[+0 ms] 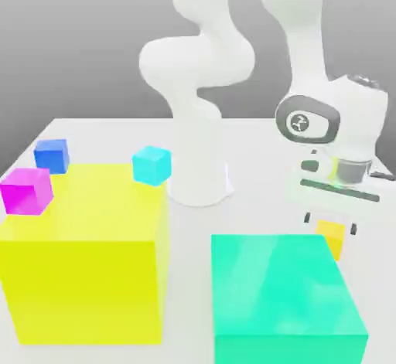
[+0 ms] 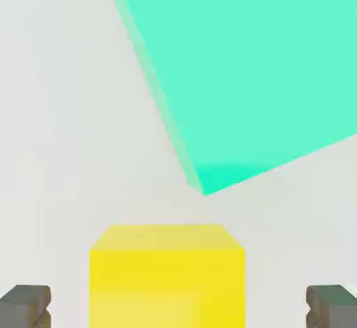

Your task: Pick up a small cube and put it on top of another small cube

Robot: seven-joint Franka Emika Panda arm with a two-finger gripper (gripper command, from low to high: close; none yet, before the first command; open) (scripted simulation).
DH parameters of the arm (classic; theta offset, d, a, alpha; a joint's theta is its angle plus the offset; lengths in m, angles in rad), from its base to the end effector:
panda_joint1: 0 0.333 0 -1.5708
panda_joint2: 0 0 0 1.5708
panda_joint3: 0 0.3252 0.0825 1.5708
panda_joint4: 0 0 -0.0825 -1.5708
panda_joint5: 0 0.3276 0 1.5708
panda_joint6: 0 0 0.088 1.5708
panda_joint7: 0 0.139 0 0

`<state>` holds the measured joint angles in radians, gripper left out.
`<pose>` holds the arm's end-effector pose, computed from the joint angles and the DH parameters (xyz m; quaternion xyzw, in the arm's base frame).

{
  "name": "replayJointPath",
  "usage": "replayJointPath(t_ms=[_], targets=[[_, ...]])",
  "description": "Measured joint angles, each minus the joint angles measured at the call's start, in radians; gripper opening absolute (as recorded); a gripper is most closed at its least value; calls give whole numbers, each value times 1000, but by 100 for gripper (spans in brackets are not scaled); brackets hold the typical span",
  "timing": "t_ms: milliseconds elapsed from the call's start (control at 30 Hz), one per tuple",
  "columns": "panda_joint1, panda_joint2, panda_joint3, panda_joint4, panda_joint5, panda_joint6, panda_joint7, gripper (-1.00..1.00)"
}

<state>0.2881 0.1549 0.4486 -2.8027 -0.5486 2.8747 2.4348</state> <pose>0.2329 0.2556 0.1947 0.8339 -0.5505 0.0306 0.0234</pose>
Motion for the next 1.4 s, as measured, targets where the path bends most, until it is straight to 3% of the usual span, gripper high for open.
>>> replayJointPath(t_ms=[167, 400, 433, 767, 967, 1133, 1267, 1400], targets=[[59, 64, -86, 21, -121, 35, 92, 0], [112, 133, -165, 32, -213, 126, 162, 0], [116, 139, -173, 33, -220, 140, 167, -100], [108, 121, -156, 32, -198, 107, 151, -100], [70, 60, -94, 19, -109, 37, 83, -100], [30, -6, -24, -3, 23, 4, -17, -100], [8, -69, 35, -29, 194, -7, -143, -100], [39, -140, 71, -56, 439, -14, -322, -100]])
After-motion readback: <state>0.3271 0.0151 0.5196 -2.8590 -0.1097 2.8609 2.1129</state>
